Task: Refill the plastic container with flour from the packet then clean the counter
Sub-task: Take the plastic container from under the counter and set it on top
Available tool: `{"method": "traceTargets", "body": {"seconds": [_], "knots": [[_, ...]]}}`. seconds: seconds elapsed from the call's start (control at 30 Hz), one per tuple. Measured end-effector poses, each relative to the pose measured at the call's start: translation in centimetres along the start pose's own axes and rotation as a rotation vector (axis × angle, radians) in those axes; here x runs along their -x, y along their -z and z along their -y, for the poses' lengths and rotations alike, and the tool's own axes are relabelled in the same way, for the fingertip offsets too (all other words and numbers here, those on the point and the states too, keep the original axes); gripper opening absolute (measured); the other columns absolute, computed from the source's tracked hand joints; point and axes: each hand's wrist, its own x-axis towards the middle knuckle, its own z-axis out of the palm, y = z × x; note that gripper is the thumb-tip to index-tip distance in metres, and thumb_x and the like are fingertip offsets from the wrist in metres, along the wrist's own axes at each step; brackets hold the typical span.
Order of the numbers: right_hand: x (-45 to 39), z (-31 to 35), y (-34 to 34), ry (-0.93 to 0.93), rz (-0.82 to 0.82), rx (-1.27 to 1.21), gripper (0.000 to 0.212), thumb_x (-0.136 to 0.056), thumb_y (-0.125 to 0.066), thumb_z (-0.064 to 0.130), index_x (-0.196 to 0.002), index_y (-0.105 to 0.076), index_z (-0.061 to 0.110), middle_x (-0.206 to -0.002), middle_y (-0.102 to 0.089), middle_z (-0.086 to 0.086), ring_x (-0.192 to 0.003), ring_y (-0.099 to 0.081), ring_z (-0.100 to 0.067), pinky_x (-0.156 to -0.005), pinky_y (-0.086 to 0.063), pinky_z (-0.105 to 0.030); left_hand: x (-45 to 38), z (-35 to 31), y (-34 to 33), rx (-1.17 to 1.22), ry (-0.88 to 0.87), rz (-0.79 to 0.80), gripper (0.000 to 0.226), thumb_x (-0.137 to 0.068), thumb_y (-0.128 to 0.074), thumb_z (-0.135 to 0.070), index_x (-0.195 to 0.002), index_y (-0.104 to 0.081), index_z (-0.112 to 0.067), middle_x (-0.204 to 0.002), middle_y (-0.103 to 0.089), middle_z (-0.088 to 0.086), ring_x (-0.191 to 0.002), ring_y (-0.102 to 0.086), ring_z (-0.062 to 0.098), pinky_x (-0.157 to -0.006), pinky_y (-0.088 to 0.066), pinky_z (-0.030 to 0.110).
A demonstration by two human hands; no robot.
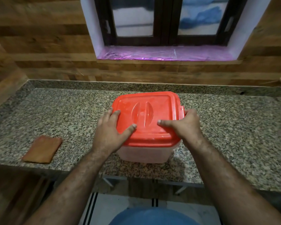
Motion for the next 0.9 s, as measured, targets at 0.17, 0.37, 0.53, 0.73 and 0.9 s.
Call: {"method": "traceTargets", "body": {"seconds": [0.17,0.37,0.53,0.73,0.9], "knots": [[2.1,2.2,0.8,0.113,0.044,-0.509,0.084,-0.057,-0.103,0.018,-0.126,-0.056,0.006,-0.120,-0.075,-0.016,-0.094,-0.081,-0.033,-0.075,-0.068,-0.048,1.5,-0.9,0.7,0.082,-0.217,-0.244,0.090,-0.089,-0.056,-0.076,-0.151,-0.055,-0.011,-0.160,-0.050,0.012,-0.147,-0.043,0.034,-0.122,-0.036,0.056],[3.7,6.1,5.1,0.327,-0.025,-0.780,0.070,-0.072,-0.093,-0.001,-0.127,-0.051,0.005,-0.121,-0.075,-0.016,-0.097,-0.080,-0.027,-0.078,-0.067,-0.043,3.1,-3.5,-1.1,0.089,-0.683,-0.568,0.068,-0.093,-0.067,-0.055,-0.137,-0.054,-0.005,-0.132,-0.059,0.016,-0.122,-0.054,0.029,-0.109,-0.037,0.037],[1.2,6.2,9.3,0.653,-0.280,-0.548,0.059,-0.079,-0.093,0.007,-0.128,-0.060,0.004,-0.113,-0.077,-0.007,-0.095,-0.078,-0.010,-0.086,-0.065,-0.033,2.3,-6.5,-4.1,-0.056,-0.602,-0.071,0.065,-0.096,-0.057,-0.070,-0.125,-0.066,-0.013,-0.115,-0.069,0.004,-0.107,-0.062,0.026,-0.092,-0.051,0.043],[-3.0,-1.0,9.8,0.792,-0.379,0.042,0.038,-0.095,-0.072,0.025,-0.133,-0.073,0.021,-0.091,-0.078,0.007,-0.065,-0.066,0.000,-0.066,-0.060,-0.022,2.2,-8.0,-6.7,-0.319,-0.558,0.062,0.068,-0.100,-0.030,-0.078,-0.112,-0.066,-0.022,-0.095,-0.073,0.001,-0.085,-0.070,0.026,-0.069,-0.055,0.041],[-5.4,-8.5,8.2,0.621,-0.251,0.444,0.039,-0.101,-0.071,0.033,-0.139,-0.068,0.030,-0.112,-0.079,-0.013,-0.089,-0.076,-0.029,-0.088,-0.062,-0.034,2.1,-8.1,-7.2,-0.399,-0.610,0.069,0.069,-0.102,-0.017,-0.077,-0.084,-0.060,-0.026,-0.075,-0.064,0.001,-0.068,-0.064,0.025,-0.060,-0.054,0.038]]}}
